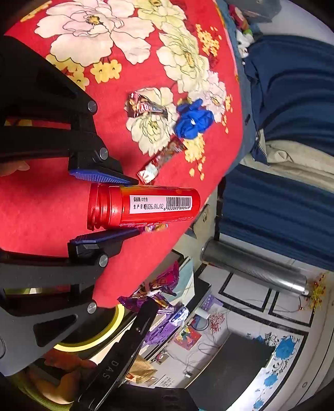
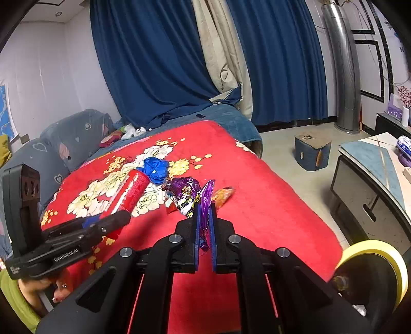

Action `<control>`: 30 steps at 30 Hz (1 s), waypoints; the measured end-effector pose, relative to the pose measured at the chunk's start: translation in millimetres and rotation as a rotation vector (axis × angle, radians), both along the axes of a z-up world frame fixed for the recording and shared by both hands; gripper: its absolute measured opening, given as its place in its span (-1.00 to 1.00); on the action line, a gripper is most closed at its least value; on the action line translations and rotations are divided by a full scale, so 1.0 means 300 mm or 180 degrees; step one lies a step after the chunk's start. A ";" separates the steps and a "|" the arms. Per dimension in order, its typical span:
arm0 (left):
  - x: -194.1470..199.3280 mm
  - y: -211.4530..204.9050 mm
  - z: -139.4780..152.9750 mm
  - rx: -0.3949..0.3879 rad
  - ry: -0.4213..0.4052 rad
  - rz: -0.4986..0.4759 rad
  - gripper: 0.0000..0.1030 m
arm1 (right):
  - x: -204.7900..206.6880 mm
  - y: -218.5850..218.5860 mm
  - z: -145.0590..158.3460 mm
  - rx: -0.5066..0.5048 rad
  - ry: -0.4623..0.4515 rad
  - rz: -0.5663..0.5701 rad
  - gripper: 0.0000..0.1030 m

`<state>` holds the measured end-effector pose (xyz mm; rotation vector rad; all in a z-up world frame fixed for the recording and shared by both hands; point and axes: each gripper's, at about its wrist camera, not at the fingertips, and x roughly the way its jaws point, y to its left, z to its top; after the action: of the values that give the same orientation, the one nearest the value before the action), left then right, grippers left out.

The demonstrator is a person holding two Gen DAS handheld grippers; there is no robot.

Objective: Collect trash
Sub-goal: 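Carry the red can in the left tool and purple wrapper in the right tool to the bin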

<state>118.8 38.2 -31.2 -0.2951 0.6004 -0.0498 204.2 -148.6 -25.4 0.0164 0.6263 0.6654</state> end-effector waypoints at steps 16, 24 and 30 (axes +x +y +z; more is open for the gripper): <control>-0.021 -0.131 0.044 0.0078 -0.0161 -0.0390 -0.51 | -0.068 -0.220 -0.005 -0.0138 -0.0091 -0.0368 -0.88; -0.043 -0.209 0.072 0.0162 -0.0330 -0.0612 -0.51 | -0.083 -0.297 -0.015 -0.0091 -0.0030 -0.0470 -0.88; -0.043 -0.268 0.073 0.0215 -0.0336 -0.0743 -0.51 | -0.092 -0.379 -0.002 -0.0021 -0.0045 -0.0632 -0.88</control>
<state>105.9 -42.0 -9.3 -0.1549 0.5282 -0.2676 176.5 -262.1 -26.1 0.0669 0.6045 0.4711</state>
